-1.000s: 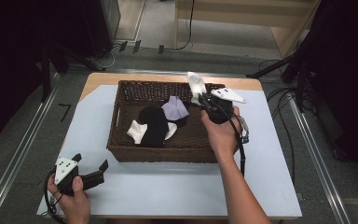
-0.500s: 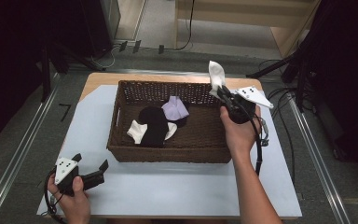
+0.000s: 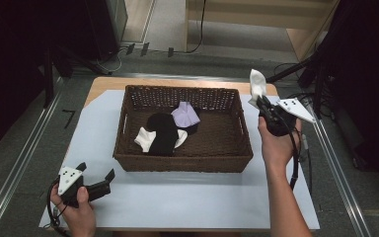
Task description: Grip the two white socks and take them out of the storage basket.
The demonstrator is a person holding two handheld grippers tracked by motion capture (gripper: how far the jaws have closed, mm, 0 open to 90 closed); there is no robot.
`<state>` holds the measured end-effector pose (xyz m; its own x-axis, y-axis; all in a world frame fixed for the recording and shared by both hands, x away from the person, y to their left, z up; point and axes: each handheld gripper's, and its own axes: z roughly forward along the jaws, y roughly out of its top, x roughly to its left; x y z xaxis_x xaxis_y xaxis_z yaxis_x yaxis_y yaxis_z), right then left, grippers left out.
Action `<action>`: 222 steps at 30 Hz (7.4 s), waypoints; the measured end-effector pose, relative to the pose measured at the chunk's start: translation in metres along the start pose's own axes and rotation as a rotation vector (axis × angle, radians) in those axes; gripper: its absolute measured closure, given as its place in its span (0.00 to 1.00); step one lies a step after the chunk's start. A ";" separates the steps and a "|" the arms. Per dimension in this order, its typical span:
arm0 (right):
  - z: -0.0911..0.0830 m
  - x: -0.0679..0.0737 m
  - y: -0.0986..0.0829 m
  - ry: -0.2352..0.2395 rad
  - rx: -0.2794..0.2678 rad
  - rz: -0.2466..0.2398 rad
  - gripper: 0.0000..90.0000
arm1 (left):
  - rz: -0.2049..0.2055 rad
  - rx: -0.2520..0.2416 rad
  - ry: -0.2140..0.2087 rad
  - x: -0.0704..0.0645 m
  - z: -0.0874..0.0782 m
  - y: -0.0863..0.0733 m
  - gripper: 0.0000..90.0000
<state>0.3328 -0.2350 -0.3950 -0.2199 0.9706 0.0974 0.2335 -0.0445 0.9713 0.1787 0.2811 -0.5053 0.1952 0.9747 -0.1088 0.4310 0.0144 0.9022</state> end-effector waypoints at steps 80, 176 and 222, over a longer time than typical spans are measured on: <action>0.099 0.162 -0.043 0.284 0.451 -0.074 0.71 | -0.008 0.000 -0.001 0.001 0.000 0.000 0.00; 0.104 0.142 -0.054 0.124 0.622 -0.230 0.97 | -0.012 -0.001 -0.006 0.002 0.000 0.000 0.00; 0.015 0.061 0.003 0.072 0.041 -0.081 0.97 | -0.004 0.003 0.002 0.000 0.000 0.000 0.00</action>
<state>0.3346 -0.1723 -0.3896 -0.3069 0.9511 0.0361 0.2506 0.0441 0.9671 0.1790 0.2813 -0.5052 0.1915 0.9751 -0.1116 0.4347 0.0177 0.9004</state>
